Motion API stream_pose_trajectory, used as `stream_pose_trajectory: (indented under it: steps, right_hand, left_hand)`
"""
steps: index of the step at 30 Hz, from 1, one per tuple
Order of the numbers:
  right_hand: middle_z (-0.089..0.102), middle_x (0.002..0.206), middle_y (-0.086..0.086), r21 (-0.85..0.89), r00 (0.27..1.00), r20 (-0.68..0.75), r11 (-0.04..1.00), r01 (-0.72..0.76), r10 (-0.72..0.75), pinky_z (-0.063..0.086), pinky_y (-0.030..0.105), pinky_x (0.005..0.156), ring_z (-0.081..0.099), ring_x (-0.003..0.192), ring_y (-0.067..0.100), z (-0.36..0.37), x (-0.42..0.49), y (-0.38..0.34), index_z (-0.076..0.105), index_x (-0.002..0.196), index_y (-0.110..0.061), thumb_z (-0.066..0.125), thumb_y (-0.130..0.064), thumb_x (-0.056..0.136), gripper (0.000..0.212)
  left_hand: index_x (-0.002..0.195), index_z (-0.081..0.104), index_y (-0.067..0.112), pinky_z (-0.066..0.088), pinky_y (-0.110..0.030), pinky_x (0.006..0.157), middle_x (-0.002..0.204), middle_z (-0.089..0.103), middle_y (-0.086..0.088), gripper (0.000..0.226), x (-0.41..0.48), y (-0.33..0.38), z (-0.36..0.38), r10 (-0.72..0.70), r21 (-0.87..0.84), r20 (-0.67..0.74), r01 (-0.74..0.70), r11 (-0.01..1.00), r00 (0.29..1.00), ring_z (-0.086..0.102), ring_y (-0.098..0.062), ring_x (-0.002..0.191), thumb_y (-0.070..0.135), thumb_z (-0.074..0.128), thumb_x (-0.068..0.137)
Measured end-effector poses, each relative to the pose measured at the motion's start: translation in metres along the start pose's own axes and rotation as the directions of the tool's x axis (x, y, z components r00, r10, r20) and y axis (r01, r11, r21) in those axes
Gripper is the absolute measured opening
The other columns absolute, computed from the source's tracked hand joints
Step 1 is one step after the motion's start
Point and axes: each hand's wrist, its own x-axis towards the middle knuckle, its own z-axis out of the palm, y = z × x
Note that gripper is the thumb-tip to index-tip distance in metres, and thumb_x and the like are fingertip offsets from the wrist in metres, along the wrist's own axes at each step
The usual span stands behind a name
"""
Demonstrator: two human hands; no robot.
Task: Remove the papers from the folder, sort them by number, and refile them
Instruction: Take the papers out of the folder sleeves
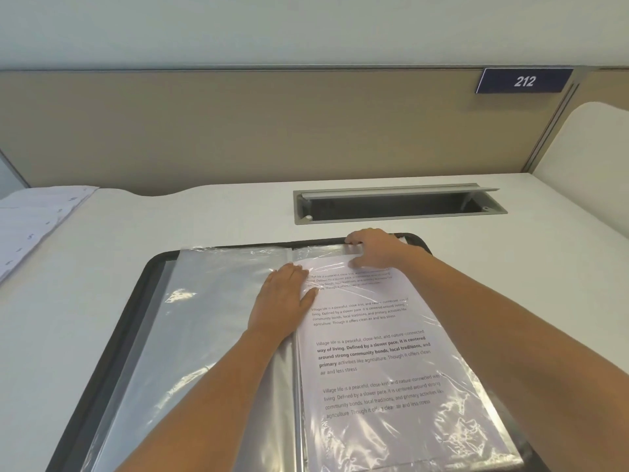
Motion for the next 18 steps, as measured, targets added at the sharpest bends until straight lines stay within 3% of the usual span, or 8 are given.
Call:
stream_pose_trajectory:
  steps: [4,9,14,18]
  right_hand:
    - [0.054,0.133,0.002,0.096,0.998,-0.015,0.994,0.054,-0.053,0.039,0.030,0.097,0.051,0.117,0.023,0.008,0.005,-0.006,0.040,0.140,-0.017,0.066,-0.029,0.086,0.061]
    - [0.062,0.115,-0.001,0.125,0.993,-0.051,0.985,0.116,-0.110,0.043,0.032,0.095,0.054,0.106,0.018,0.006,0.012,-0.014,0.052,0.130,-0.018,0.070,-0.023,0.083,0.050]
    - [0.059,0.080,-0.004,0.173,0.989,-0.047,0.974,0.146,-0.140,0.038,0.020,0.064,0.052,0.076,0.013,-0.001,0.019,-0.023,0.068,0.102,-0.012,0.062,-0.026,0.088,0.020]
    - [0.064,0.077,0.001,0.350,0.996,0.015,0.934,0.074,-0.085,0.043,0.021,0.064,0.056,0.056,0.012,-0.006,0.026,-0.029,0.067,0.092,-0.006,0.048,-0.036,0.096,0.035]
  left_hand:
    - [0.122,0.055,0.009,0.027,-0.031,0.108,0.123,0.054,-0.005,0.077,0.000,-0.001,0.000,-0.014,-0.018,-0.002,0.014,1.000,1.000,0.045,-0.021,0.123,0.057,0.015,0.078]
    - [0.117,0.056,0.010,0.030,-0.030,0.103,0.118,0.054,-0.006,0.072,0.000,-0.001,0.001,-0.037,-0.022,0.008,0.037,0.999,0.999,0.048,-0.024,0.116,0.057,0.017,0.078]
    - [0.112,0.057,0.010,0.032,-0.030,0.099,0.114,0.055,-0.006,0.065,-0.001,-0.003,0.003,-0.047,-0.042,-0.002,0.046,0.998,0.999,0.050,-0.026,0.110,0.055,0.023,0.080]
    - [0.115,0.055,0.011,0.027,-0.025,0.099,0.118,0.054,-0.004,0.065,-0.001,-0.002,0.002,-0.027,-0.043,-0.009,0.026,0.999,1.000,0.048,-0.023,0.114,0.055,0.023,0.081]
